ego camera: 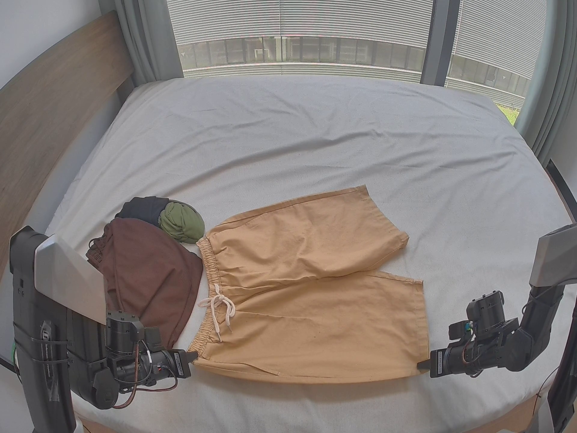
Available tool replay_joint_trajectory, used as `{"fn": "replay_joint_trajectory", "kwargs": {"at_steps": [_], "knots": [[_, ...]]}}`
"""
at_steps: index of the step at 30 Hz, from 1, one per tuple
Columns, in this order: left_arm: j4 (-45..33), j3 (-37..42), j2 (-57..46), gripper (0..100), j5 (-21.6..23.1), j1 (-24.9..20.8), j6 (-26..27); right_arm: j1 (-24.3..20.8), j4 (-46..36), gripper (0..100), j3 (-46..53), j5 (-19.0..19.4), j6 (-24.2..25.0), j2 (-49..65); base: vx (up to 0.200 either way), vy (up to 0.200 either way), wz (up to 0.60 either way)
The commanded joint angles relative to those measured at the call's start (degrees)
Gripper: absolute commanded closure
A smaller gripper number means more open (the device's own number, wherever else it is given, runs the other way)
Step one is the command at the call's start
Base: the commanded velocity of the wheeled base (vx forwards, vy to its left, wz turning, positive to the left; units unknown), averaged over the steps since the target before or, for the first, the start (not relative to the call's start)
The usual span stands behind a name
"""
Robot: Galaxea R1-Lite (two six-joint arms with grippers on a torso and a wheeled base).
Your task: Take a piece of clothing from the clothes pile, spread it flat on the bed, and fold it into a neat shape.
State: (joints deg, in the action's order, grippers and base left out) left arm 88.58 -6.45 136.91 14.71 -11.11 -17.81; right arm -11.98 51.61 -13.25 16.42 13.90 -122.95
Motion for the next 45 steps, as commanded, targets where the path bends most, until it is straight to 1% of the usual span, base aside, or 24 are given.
{"fn": "replay_joint_trajectory", "kwargs": {"at_steps": [1, 8, 10, 14, 30, 32, 41, 42, 45], "knots": [[-0.1, 0.6, 0.4, 100, 0.0, 0.0, 0.1, 0.0, 0.0, 100, 0.2, 0.0, -0.1, 0.0, 0.0, 0.0, 0.0], [-0.1, 1.2, 0.3, 100, 0.0, 0.0, 0.3, -0.1, -0.1, 100, 1.6, 0.0, -0.5, 1.2, 0.0, 0.0, 0.0], [0.0, 2.3, 0.4, 100, 0.2, 0.0, 2.0, -0.1, -0.1, 100, 2.2, 0.0, -0.8, 1.8, 0.0, 0.0, 0.0], [0.0, 2.9, 0.1, 100, 1.5, 0.0, 2.7, -0.1, 0.0, 100, 2.4, 0.0, -0.8, 2.4, 0.0, 0.0, 0.0], [0.2, 2.1, -4.0, 100, 1.7, -0.1, 2.3, 0.3, 0.0, 100, 1.8, 0.0, -0.7, 8.6, 0.0, 0.0, 0.0], [0.2, -0.1, -4.8, 100, 1.6, -0.2, 1.6, 0.6, 0.1, 100, 1.2, 0.0, -0.6, 9.3, 0.0, 0.0, 0.0], [0.3, -2.9, -5.3, 100, 1.1, -0.2, -1.3, 1.6, 0.6, 100, -0.9, 0.3, -0.3, 10.3, 0.0, 0.0, 0.0], [0.3, -3.7, -5.5, 100, 1.0, -0.2, -2.6, 1.7, 0.9, 100, -1.8, 0.5, 0.0, 10.3, 0.0, 0.0, 0.0], [0.3, -5.1, -5.5, 100, 0.8, -0.2, -3.5, 2.2, 1.2, 100, -3.9, 0.5, 1.2, 10.2, 0.0, 0.0, 0.0]]}}
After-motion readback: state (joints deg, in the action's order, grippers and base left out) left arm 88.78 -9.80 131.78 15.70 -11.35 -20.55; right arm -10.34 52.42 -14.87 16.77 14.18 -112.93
